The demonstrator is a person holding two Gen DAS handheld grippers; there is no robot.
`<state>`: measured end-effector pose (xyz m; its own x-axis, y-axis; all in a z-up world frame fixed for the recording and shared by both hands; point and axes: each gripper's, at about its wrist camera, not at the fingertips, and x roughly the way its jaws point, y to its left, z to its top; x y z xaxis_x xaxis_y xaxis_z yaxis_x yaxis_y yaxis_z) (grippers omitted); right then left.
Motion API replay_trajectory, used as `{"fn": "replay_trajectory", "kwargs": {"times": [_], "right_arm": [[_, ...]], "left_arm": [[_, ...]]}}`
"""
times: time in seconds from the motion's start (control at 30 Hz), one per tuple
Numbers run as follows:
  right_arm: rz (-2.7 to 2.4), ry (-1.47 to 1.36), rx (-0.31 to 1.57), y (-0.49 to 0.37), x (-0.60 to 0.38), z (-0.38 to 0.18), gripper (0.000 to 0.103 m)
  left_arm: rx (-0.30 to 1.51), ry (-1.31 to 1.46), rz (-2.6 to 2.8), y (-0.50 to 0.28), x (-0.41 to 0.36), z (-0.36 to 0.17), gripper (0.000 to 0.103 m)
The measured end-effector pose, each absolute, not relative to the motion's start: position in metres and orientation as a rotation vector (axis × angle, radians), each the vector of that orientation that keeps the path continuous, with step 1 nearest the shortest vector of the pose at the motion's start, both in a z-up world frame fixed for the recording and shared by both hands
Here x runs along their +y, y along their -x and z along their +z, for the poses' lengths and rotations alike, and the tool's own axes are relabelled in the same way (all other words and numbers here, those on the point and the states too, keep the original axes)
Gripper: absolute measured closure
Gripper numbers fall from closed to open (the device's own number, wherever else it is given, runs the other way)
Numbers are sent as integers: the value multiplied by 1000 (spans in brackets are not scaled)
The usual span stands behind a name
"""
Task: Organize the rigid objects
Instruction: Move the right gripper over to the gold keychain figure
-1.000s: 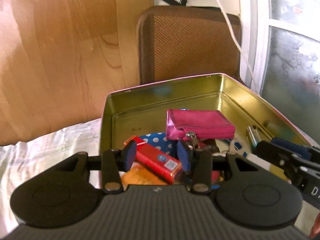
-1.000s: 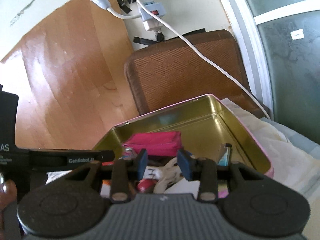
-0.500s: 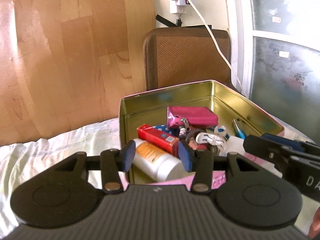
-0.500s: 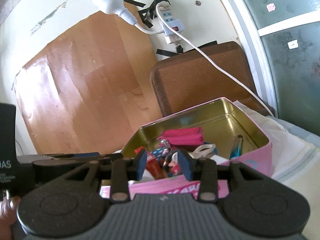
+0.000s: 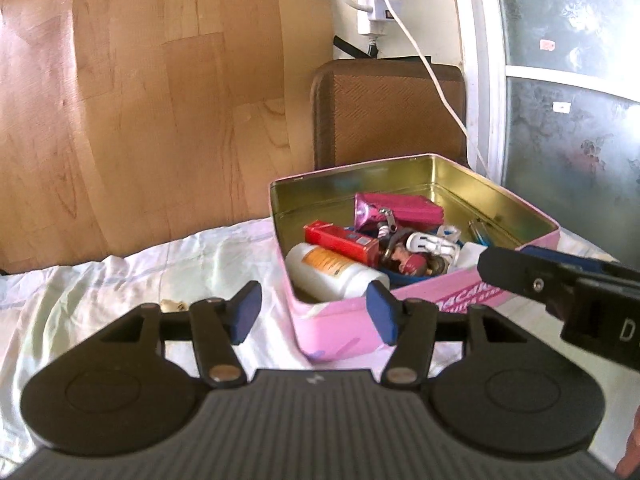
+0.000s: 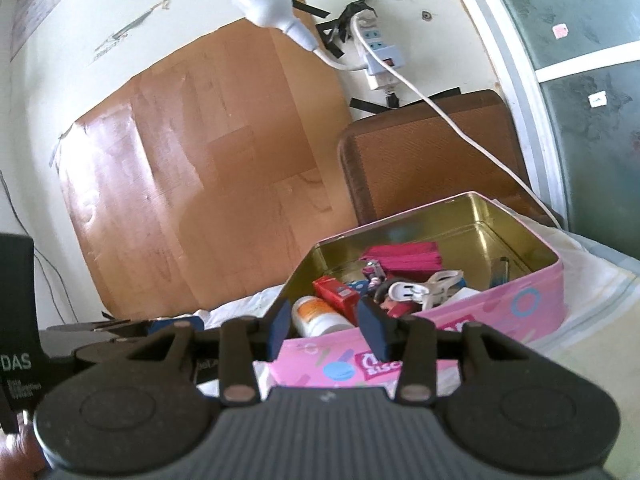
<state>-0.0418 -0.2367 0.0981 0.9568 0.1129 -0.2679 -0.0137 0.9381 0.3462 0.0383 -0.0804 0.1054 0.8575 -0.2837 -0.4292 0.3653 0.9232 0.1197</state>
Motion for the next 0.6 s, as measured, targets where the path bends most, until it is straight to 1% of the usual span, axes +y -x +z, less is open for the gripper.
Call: {"fn": "replay_trajectory", "kwargs": {"times": [0.03, 0.07, 0.1, 0.27, 0.4, 0.6], "right_arm": [[67, -344, 292, 42, -234, 98, 64], [69, -339, 295, 42, -232, 98, 63], [70, -336, 297, 42, -229, 98, 63], [81, -316, 308, 39, -218, 98, 61], [91, -291, 326, 34, -200, 95, 61], [132, -246, 366, 22, -172, 89, 61]], "left_arm": [[420, -198, -340, -38, -78, 104, 41], [420, -196, -335, -37, -75, 103, 36], [419, -193, -330, -37, -73, 102, 35], [431, -179, -313, -37, -57, 95, 35], [440, -172, -293, -42, -38, 88, 31], [459, -160, -264, -57, -5, 77, 31]]}}
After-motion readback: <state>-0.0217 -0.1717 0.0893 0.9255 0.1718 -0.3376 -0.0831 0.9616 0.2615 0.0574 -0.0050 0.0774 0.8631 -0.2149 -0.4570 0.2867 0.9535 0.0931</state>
